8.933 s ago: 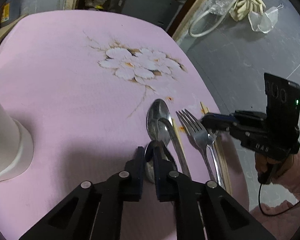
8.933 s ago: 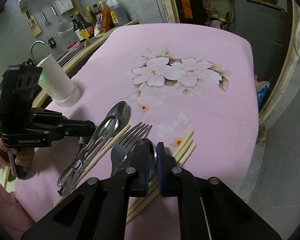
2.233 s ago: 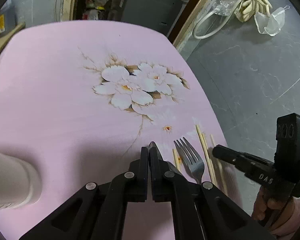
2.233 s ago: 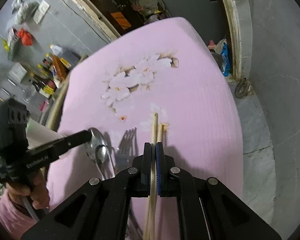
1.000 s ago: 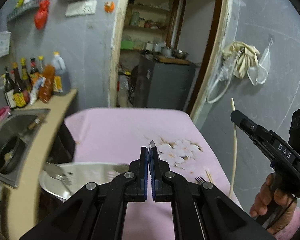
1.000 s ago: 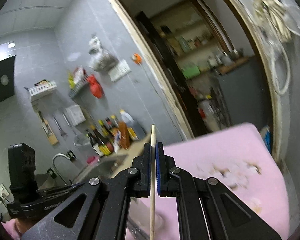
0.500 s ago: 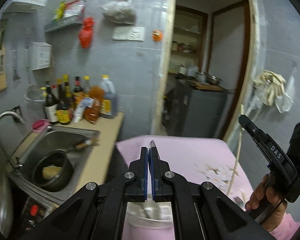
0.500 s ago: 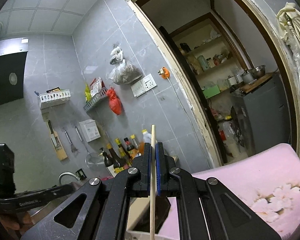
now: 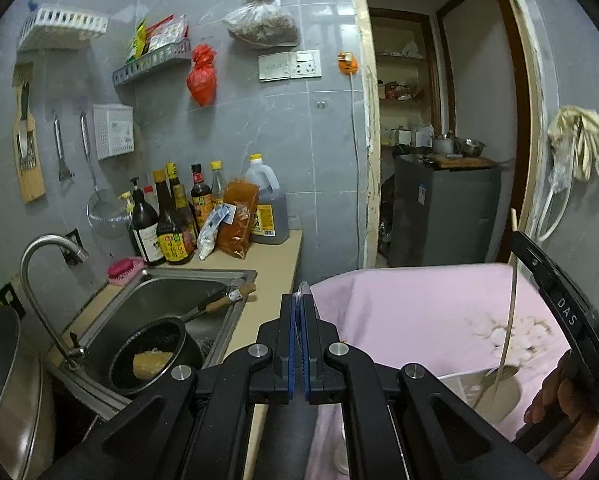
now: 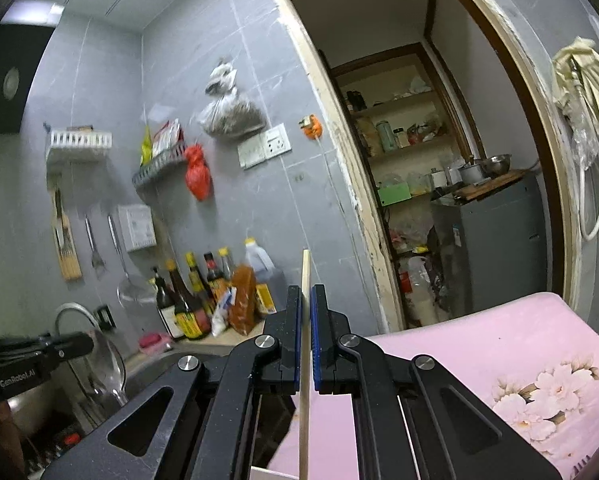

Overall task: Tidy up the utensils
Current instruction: 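Carry the spoon and chopstick into the white holder and open both tools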

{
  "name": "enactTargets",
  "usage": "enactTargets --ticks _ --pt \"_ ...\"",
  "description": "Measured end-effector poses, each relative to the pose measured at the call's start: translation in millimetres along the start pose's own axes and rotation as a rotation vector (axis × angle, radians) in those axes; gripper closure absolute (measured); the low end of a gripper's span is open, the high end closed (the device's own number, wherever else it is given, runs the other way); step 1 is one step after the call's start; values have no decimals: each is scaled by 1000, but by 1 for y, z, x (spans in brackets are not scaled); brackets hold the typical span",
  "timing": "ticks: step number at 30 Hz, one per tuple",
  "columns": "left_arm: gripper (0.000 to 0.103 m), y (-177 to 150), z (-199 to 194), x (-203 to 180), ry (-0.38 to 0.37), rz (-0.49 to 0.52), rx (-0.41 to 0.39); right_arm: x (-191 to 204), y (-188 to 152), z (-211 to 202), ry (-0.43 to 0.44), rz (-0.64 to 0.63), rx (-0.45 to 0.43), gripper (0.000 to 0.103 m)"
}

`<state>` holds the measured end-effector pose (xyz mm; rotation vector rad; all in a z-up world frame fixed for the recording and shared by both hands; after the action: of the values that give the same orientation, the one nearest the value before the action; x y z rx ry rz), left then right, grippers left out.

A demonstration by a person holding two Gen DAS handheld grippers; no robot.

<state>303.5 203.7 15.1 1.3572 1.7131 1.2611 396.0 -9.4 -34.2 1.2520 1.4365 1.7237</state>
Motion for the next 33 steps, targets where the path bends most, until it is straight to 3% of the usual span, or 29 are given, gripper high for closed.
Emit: enactTargets --ticks 6,17,21,26,28,30,33 --pt "100 -20 1 -15 4 46 -13 8 -16 -1 21 -50 34 99" --pt "99 -46 -3 -37 -101 76 35 7 -42 -16 44 -75 143 99" --pt "98 -52 -3 -42 -155 49 68 2 -47 -21 39 -66 184 99" --pt "96 -54 -4 -39 -266 -60 113 -3 -48 -29 31 -51 222 97" --pt "96 -55 -4 -37 -296 -101 129 -4 -48 -31 30 -41 231 92" --pt "96 -56 -4 -34 -320 -135 142 -6 -46 -34 28 -27 237 79" --pt "95 -58 -3 -32 -325 -150 161 -9 -44 -39 20 -12 243 77"
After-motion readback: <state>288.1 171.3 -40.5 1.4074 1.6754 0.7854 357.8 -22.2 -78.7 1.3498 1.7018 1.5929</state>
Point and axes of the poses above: each gripper's, at about its wrist camera, not at the fingertips, and z roughly the way its jaws point, x to its left, y to its top, the point moved 7 cm from there along z, roughly the way its jaws point, and after that the axes turned 5 degrees about -x, right-handed, at the moved point
